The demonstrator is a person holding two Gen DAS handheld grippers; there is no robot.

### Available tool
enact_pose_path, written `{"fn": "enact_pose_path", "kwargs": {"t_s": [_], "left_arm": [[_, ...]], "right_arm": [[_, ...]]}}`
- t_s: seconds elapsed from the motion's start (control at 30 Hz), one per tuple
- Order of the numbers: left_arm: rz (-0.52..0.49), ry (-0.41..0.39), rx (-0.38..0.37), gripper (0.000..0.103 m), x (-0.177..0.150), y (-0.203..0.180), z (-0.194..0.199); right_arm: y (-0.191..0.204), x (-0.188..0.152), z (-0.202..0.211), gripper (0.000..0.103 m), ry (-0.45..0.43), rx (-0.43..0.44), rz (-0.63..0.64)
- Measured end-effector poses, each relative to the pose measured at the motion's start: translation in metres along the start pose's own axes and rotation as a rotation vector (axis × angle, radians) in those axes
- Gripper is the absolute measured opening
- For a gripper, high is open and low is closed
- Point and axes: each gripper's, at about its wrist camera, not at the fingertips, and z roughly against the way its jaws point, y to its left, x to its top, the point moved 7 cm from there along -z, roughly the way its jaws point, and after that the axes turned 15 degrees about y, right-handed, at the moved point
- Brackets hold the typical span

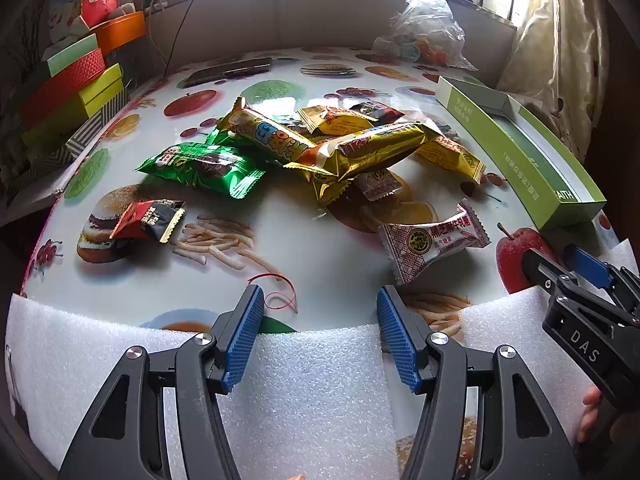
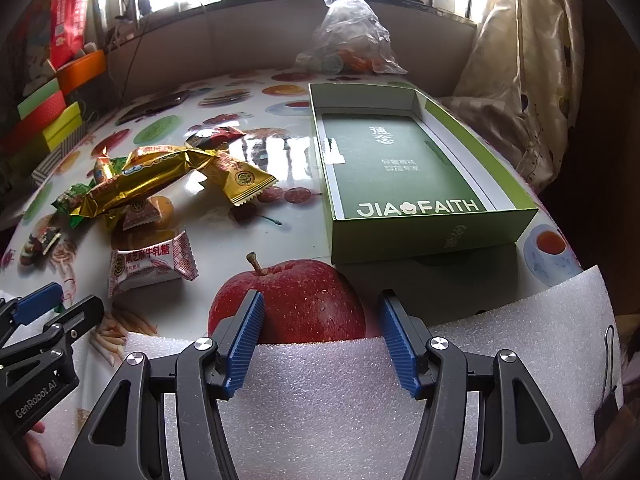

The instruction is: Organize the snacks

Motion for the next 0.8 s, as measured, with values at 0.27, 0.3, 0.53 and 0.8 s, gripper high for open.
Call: {"fn": "enact_pose_path", "kwargs": {"t_s": [0.27, 0.3, 0.53, 0.8], "left_arm": [[0.002, 0.001, -0.001, 0.06, 0.001, 0.0003, -0.0003], [0.002, 0.001, -0.002, 0.06, 0.001, 0.0003, -0.0003], [0.001, 0.0, -0.002, 0.06, 0.0011, 0.0007, 0.0], [0.001, 0.0, -0.002, 0.06, 0.0009, 0.0005, 0.0004]], "right_arm": [[-0.0003, -0.0005, -0.0001, 0.059, -0.003, 0.0, -0.001], [-0.0001, -0.0005, 0.0, 0.059, -0.004, 0.0, -0.001], [-0.0004, -0.0003, 0.0, 0.059, -0.005, 0.002, -0.003], [-0.0005, -0.0004, 0.0001, 0.059, -0.007, 0.004, -0.005]]}}
